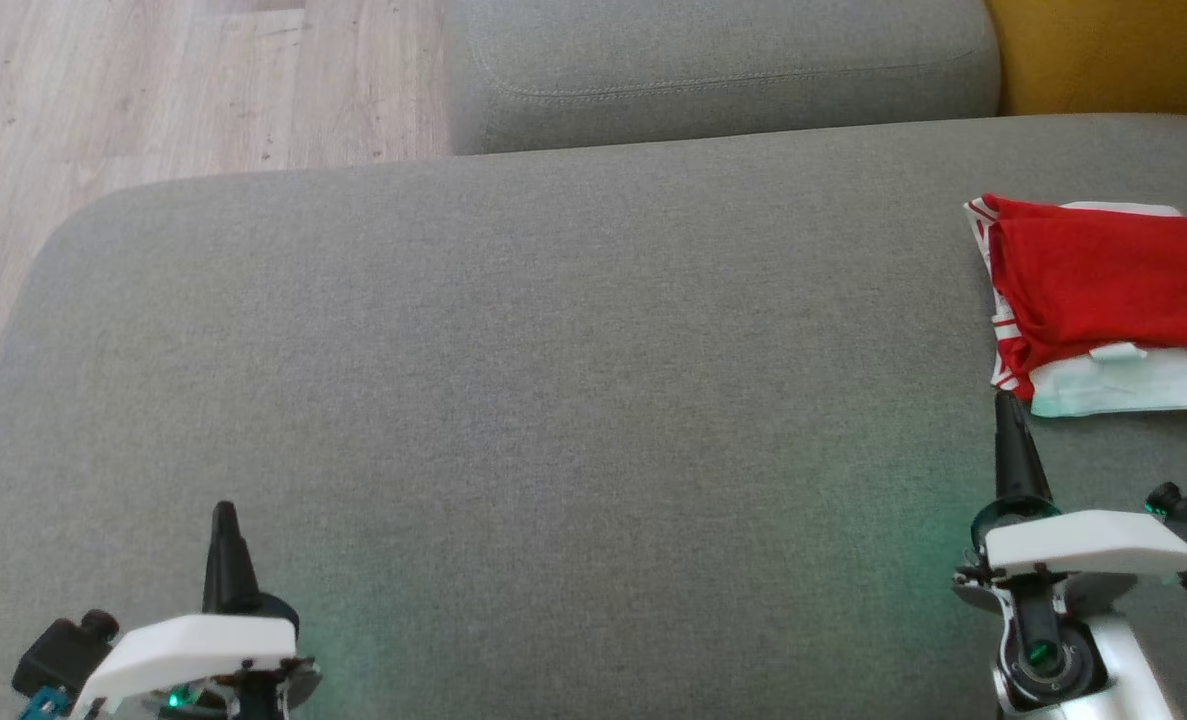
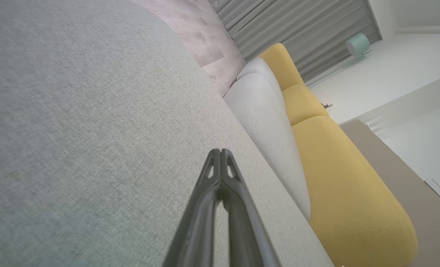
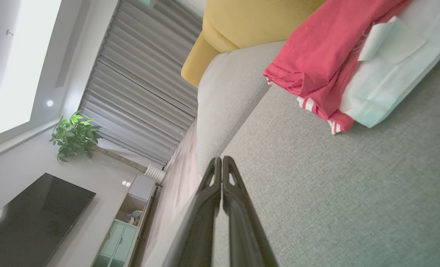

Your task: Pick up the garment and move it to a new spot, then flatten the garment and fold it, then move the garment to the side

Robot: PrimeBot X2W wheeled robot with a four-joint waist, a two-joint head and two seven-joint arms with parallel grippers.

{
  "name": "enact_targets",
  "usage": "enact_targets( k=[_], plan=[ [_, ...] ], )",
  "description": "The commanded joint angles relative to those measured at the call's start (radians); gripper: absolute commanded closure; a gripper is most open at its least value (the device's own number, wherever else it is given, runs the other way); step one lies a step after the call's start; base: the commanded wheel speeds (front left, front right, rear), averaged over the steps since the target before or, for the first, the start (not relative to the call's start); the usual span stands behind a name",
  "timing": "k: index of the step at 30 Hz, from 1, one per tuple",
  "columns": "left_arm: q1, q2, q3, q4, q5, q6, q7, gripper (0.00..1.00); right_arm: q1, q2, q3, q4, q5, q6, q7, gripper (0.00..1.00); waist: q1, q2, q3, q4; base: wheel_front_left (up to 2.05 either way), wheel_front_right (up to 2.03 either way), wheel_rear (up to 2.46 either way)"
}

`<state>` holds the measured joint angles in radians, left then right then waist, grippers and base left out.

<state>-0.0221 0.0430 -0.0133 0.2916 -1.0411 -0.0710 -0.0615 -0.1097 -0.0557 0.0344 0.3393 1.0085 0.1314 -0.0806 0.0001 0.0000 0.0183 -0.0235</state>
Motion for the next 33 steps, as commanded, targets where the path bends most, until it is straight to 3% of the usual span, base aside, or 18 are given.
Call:
enact_targets(
  k=[1,33],
  plan=[
    [-0.057,0.004,0.031,-0.034,-0.026,-0.005,0.009,1.00,-0.021,-0.017,0.003,-0.039,0.032,0.000,0.007,1.00,0.0000,0.0000,0.000,0.001,0.00,0.00,0.00],
    [-0.074,0.006,0.086,-0.041,-0.336,-0.036,0.104,1.00,-0.007,-0.017,-0.066,-0.072,0.372,-0.001,0.100,1.00,-0.0001,0.0000,-0.009,0.014,0.00,0.00,0.00]
  ],
)
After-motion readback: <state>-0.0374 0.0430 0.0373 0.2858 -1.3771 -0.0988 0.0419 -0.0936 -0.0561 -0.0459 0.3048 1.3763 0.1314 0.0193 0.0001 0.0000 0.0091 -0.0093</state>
